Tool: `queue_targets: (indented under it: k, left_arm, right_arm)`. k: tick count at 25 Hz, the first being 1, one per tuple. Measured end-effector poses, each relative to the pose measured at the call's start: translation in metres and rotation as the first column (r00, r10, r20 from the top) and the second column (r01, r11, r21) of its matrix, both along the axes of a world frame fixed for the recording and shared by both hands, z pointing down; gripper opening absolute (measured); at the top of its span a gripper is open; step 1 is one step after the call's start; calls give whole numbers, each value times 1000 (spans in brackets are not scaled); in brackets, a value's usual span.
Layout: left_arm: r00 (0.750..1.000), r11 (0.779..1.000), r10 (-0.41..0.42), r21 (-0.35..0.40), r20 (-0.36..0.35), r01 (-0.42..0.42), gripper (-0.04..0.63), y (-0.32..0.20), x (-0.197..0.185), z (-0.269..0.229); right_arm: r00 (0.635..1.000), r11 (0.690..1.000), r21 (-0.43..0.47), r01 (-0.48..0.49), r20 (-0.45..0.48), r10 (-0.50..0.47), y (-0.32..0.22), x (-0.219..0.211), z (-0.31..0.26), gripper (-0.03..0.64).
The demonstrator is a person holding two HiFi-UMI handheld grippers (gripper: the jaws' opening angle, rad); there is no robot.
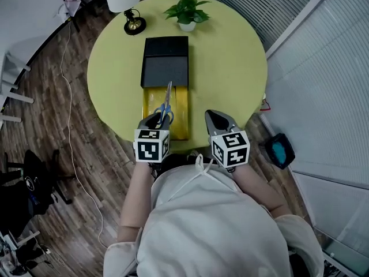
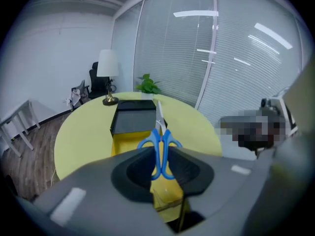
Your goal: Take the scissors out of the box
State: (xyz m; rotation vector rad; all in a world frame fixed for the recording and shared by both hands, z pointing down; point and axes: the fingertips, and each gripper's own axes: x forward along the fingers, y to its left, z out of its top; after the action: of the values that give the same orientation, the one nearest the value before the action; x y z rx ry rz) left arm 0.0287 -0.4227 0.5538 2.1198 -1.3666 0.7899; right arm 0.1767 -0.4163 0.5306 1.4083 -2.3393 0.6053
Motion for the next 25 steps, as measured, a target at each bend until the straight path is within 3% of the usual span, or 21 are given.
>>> queue_targets:
  k: [5,13,18,25]
  left_arm:
    - [998,984,-18,175,-55,28,91,-1,5,-56]
    - [990,916,21,400,-140,37,91,9,24,-140]
    - [988,890,33,455,-154,41,91,13,31,-155]
    - [984,890,54,455,-169,29,91,18,38,-153]
  right_arm:
    - [999,996,93,-1,51,-4,3,-2,-29,-2]
    - [997,987,162,8,69,-19,11,-1,-53,-2]
    - [996,979,204,21,79,-38,13,0,-69,-2]
    - [997,975,219,46,44,-57,16,-2,-73,-2]
